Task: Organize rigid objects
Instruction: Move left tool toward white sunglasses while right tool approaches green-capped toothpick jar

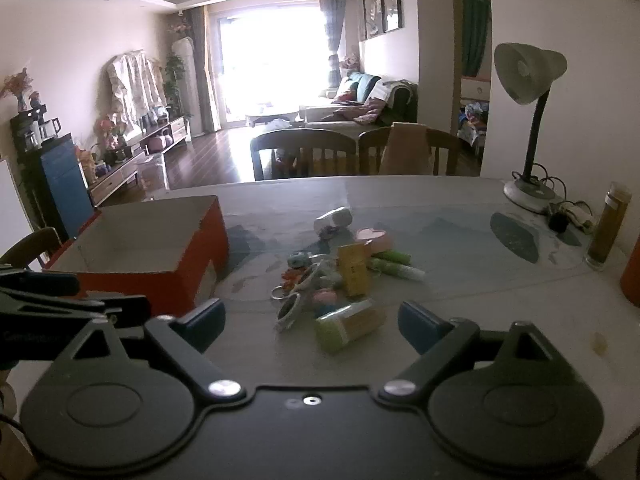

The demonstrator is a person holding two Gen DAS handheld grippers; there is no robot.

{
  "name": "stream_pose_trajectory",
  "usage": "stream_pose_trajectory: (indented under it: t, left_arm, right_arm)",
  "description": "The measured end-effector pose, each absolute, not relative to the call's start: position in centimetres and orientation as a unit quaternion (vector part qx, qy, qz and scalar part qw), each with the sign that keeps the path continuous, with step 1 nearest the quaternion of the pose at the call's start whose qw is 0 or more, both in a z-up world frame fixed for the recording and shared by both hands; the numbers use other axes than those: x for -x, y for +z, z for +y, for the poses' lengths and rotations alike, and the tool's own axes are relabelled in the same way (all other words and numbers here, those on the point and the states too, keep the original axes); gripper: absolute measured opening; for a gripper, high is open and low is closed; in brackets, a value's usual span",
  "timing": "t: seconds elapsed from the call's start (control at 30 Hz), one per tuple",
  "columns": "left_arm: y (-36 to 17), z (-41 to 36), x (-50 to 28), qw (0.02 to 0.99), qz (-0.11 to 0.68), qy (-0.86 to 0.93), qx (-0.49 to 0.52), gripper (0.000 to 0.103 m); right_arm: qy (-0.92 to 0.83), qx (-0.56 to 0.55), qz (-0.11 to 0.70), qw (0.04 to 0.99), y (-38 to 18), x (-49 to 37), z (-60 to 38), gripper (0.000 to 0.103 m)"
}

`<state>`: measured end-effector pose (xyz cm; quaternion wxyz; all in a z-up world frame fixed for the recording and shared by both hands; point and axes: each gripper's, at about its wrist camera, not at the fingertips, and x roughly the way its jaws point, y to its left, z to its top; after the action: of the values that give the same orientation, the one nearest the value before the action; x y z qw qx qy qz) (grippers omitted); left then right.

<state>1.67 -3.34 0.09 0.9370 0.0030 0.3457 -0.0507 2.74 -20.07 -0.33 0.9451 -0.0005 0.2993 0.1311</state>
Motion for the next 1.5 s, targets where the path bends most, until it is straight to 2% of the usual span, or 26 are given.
stream_pose_trajectory:
  t: [0.5,0.67,1.5]
  left_arm:
    - [-1.5,-7.3,-7.7,0.935,0.352,-0.037,-0.007,0.089]
    - [-4.0,-8.0,-10.4,0.926,0.377,-0.019,-0.014,0.089]
    - [-13.9,-9.8,-21.2,0.869,0.492,-0.051,-0.013,0.088]
  right_arm:
    - [0.160,0.019,0.326,0.931,-3.2,-10.2,-24.1,0.090]
    - [0.169,0.026,0.350,0.921,-5.1,-13.0,-24.8,0.082]
    - [0.308,0.128,0.403,0.852,-12.2,-19.3,-23.1,0.082]
